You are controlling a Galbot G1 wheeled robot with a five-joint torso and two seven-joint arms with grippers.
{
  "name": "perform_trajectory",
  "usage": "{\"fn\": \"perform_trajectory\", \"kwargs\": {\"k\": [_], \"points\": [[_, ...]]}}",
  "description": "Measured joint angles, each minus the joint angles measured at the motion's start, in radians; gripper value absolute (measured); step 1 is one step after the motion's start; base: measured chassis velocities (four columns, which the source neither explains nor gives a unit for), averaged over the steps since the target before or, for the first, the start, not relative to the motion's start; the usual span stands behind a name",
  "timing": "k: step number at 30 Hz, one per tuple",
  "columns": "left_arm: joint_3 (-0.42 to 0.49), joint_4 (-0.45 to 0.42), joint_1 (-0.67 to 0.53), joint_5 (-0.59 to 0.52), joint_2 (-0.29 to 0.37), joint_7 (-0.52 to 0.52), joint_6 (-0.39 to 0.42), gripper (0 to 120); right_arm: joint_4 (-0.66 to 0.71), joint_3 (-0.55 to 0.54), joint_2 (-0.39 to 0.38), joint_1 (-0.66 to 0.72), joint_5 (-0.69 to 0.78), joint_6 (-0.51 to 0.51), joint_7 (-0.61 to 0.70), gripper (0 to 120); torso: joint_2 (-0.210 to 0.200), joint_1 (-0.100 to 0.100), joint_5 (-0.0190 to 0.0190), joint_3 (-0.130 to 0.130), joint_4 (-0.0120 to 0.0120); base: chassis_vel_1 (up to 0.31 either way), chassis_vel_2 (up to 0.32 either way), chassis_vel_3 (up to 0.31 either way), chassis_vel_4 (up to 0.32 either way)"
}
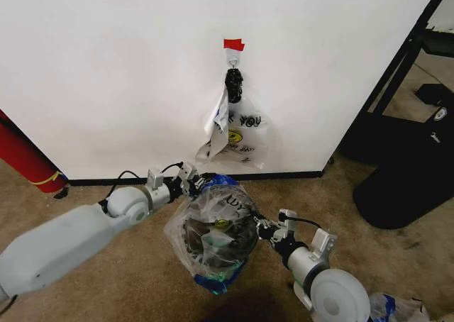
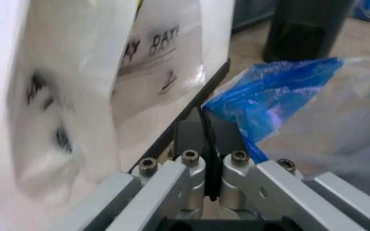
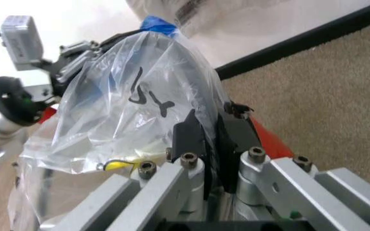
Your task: Pick up the garbage bag from the wall and place it over the trash bin.
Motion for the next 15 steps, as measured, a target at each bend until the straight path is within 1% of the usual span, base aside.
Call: {"fn": "perform_trajectory", "kwargs": {"k": [2,3,7,9,11,13,15], "points": [[0.025,0.038,-0.029,0.021,-0.012,0.044,-0.044,0,0.010,0.003,-0.006,-0.005,0.006,-0.001,0.001,1,0.000,0.000,0.0000,0.000,-0.0001,0.000,0.000,0.000,0.000],[0.025,0.038,-0.029,0.021,-0.012,0.044,-0.044,0,0.010,0.003,-0.006,-0.005,0.006,-0.001,0.001,1,0.000,0.000,0.0000,0.000,-0.0001,0.000,0.000,0.000,0.000],[0.077,0.122,-0.078,0.063,-0.041,0.155,-0.153,0,0.016,0.009,-0.020,-0.009,0.014,-0.001,0.005,1,0.000,0.000,0.0000,0.000,-0.0001,0.000,0.000,0.000,0.000],[0.090,0.167,-0.092,0.099,-0.056,0.240,-0.223,0,0.018,0.008,-0.023,-0.007,0.018,-0.002,0.012,1,0.000,0.000,0.0000,0.000,-0.0001,0.000,0.000,0.000,0.000],[0.091,0.177,-0.094,0.107,-0.059,0.259,-0.238,0,0.018,0.008,-0.023,-0.007,0.019,-0.002,0.012,1,0.000,0.000,0.0000,0.000,0.0000,0.000,0.000,0.000,0.000],[0.092,0.240,-0.101,0.181,-0.082,0.348,-0.324,0,0.021,0.004,-0.025,0.000,0.029,-0.005,0.017,1,0.000,0.000,0.0000,0.000,0.0000,0.000,0.000,0.000,0.000],[0.089,0.287,-0.100,0.237,-0.102,0.382,-0.376,0,0.022,0.001,-0.025,0.007,0.037,-0.007,0.023,1,0.000,0.000,-0.0001,0.000,0.0000,0.000,0.000,0.000,0.000]]}}
